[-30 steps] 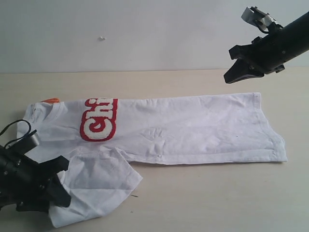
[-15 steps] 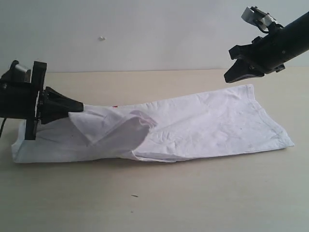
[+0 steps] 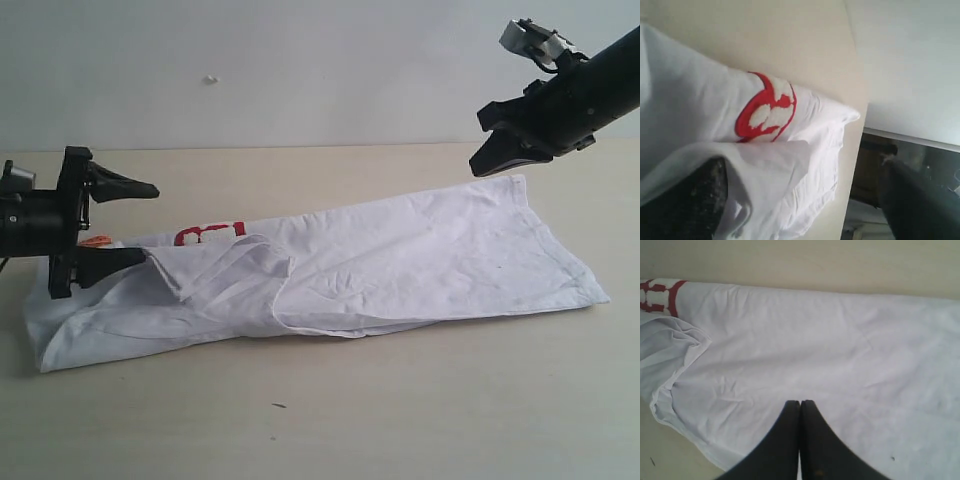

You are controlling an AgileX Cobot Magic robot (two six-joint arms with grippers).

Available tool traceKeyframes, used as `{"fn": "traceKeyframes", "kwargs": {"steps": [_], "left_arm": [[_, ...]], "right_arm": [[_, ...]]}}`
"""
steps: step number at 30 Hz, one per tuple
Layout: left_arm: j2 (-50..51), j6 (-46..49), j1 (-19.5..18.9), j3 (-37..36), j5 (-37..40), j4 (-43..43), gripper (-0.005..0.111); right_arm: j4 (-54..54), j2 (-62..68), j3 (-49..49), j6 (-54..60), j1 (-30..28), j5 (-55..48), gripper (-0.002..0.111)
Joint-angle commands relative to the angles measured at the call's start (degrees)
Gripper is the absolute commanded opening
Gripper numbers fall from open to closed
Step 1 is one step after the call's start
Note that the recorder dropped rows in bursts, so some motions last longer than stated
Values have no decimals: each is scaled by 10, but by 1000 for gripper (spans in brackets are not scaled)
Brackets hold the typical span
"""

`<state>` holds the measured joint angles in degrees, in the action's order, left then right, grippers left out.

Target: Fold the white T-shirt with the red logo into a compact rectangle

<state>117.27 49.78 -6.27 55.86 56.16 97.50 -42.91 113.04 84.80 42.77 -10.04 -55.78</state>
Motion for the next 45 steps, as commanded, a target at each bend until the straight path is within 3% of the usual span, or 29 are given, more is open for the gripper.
{"fn": "traceKeyframes", "kwargs": {"steps": [1, 3, 7, 13, 17, 23, 26, 40, 45], "left_arm": [[-6, 10, -8, 1, 42, 0, 73], [-6, 10, -15, 1, 60, -30, 58], [-6, 15, -27, 1, 93, -116, 1], [-10, 4, -33, 1, 118, -279, 0], [-11, -23, -29, -2, 67, -328, 0], [-11, -27, 22, -5, -44, -302, 0], [-11, -19, 51, -5, -87, -250, 0], [8, -46, 98, 55, -133, -217, 0], [13, -16, 105, 76, -114, -127, 0]], "right_arm": [[5, -9, 3, 4, 1, 1, 0], [4, -9, 3, 4, 1, 0, 0], [4, -9, 3, 4, 1, -1, 0], [3, -9, 3, 4, 1, -1, 0], [-5, -9, 3, 5, 1, -1, 0], [-8, -9, 3, 5, 1, -1, 0], [-7, -9, 3, 5, 1, -7, 0], [-8, -9, 3, 6, 1, -8, 0], [-8, -9, 3, 6, 1, -10, 0]]}}
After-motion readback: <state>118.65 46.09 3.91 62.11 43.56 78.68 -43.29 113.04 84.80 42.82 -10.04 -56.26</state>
